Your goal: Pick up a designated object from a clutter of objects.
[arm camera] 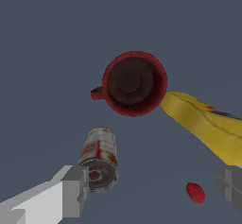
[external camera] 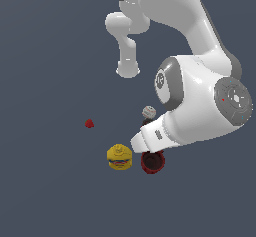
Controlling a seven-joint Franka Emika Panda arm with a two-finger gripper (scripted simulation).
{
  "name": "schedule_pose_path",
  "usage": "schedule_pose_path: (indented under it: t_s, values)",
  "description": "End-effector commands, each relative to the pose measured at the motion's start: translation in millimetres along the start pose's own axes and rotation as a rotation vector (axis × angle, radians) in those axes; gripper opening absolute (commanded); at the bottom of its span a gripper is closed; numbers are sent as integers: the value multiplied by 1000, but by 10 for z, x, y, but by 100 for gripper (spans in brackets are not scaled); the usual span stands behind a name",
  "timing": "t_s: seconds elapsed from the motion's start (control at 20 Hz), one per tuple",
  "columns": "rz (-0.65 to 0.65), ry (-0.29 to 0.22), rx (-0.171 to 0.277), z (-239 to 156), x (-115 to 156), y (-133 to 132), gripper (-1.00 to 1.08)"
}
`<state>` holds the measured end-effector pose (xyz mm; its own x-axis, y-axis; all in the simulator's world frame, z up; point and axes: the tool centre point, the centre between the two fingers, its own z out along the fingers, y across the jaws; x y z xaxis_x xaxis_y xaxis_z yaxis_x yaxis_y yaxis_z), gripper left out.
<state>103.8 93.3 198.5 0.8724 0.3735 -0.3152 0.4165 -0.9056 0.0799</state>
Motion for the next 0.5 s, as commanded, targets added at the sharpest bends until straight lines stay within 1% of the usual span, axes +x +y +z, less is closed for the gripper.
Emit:
schedule_pose_path:
  t_s: [0.0,0.45]
  values:
    - [-32,-28,-14,95,118,-57,108]
    - [-135,-126,-61,474,457,-272,108]
